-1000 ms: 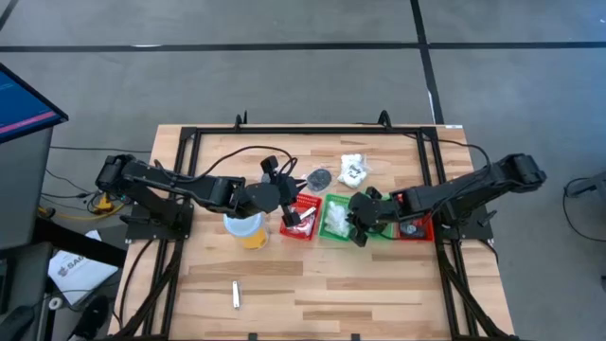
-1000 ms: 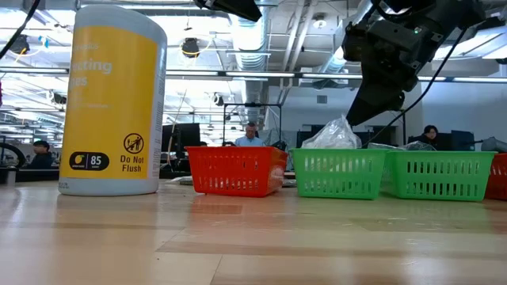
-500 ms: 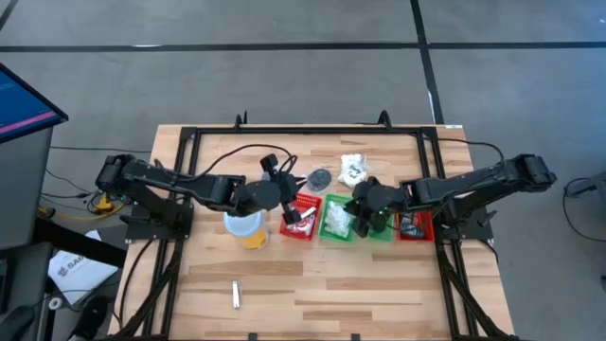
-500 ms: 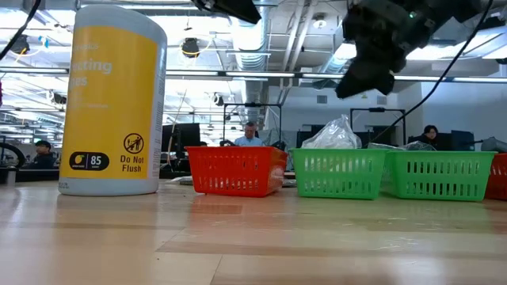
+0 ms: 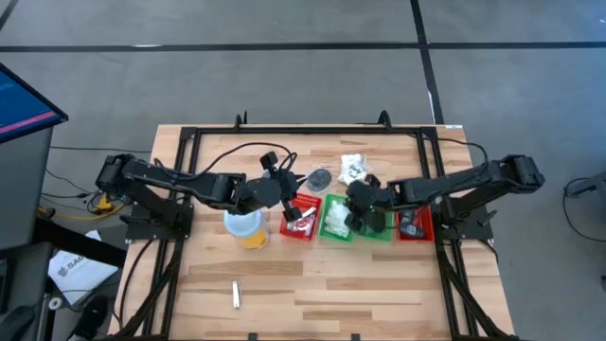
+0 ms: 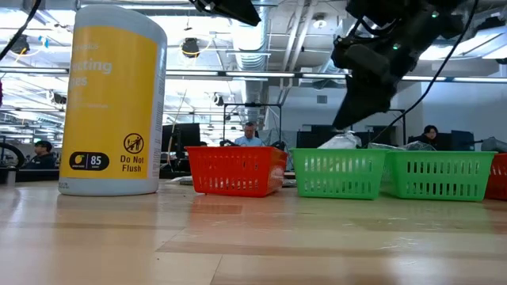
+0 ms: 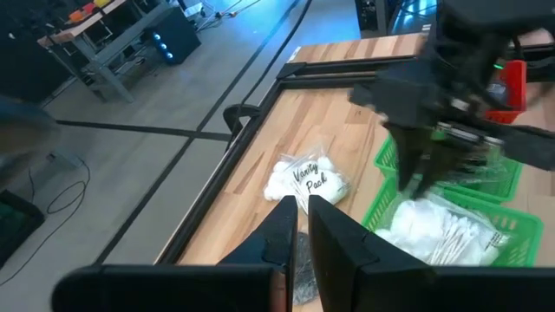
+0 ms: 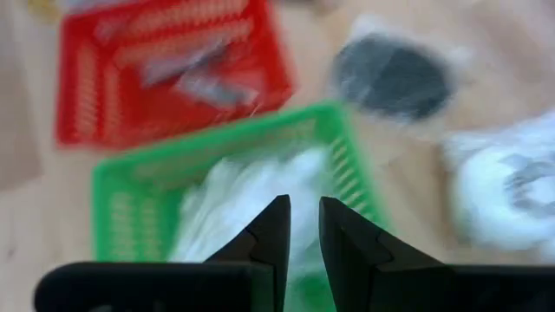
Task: Pick & Place Travel size toiletries
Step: Put the white cotton pack into the left green bin
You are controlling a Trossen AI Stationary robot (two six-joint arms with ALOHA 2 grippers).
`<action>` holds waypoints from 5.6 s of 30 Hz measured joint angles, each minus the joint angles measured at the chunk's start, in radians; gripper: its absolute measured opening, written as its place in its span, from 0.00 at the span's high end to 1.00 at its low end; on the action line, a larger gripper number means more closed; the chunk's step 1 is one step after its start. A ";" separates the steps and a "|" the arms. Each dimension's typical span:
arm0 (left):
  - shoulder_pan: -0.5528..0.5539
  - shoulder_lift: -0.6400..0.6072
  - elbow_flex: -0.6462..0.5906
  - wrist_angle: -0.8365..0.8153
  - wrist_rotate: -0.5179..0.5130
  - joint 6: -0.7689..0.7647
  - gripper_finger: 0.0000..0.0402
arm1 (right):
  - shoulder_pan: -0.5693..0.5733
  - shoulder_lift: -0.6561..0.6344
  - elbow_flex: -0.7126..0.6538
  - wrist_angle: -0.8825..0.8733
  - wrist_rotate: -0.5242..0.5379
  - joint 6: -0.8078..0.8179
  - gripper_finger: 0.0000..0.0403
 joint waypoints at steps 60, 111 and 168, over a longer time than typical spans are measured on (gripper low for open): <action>0.000 0.000 0.000 -0.008 0.026 -0.023 0.94 | -0.673 -0.010 -0.066 -0.124 -0.203 -0.197 0.51; 0.006 0.000 -0.097 0.031 0.026 -0.024 0.94 | -0.642 -0.096 -0.085 -0.032 -0.338 -0.240 1.00; 0.006 0.000 -0.096 0.085 0.026 -0.022 0.94 | 0.091 -0.127 0.023 -0.106 -0.290 0.034 1.00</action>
